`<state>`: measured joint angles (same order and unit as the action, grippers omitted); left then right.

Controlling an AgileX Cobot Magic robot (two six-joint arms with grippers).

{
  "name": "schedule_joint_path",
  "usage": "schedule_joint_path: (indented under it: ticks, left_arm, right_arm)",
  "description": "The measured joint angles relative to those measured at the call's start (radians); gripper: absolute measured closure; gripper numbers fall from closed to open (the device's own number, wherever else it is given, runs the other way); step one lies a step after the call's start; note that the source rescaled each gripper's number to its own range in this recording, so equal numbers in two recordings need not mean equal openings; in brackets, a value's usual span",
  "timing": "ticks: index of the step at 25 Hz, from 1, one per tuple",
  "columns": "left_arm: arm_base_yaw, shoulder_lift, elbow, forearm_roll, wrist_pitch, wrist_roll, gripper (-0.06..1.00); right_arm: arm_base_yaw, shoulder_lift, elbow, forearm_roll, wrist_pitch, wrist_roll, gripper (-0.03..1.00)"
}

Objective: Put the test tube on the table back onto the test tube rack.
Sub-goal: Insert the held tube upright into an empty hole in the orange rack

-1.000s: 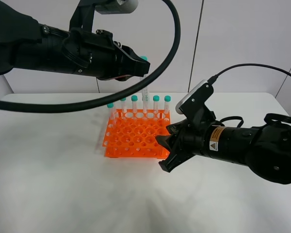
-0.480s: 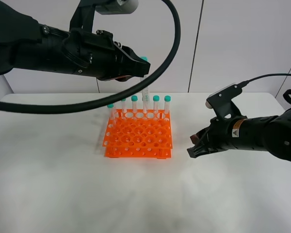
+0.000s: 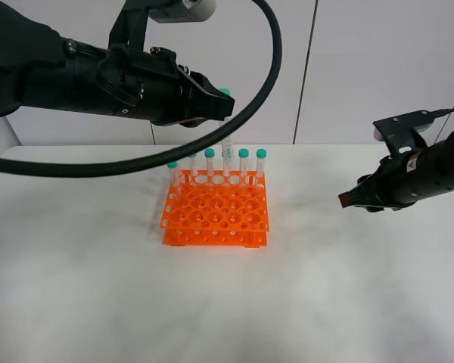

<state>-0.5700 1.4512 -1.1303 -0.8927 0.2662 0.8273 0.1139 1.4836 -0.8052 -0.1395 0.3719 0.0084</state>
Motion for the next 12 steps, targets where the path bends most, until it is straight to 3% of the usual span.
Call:
schedule_joint_path:
  ticks: [4, 12]
  left_arm:
    - [0.000, 0.000, 0.000, 0.000, 0.000, 0.000, 0.94]
    - [0.000, 0.000, 0.000, 0.000, 0.000, 0.002, 0.94]
  right_arm:
    - [-0.081, 0.000, -0.053, 0.021, 0.112, -0.029, 0.49]
    - [-0.116, -0.032, -0.090, 0.273, 0.149, -0.243, 0.49]
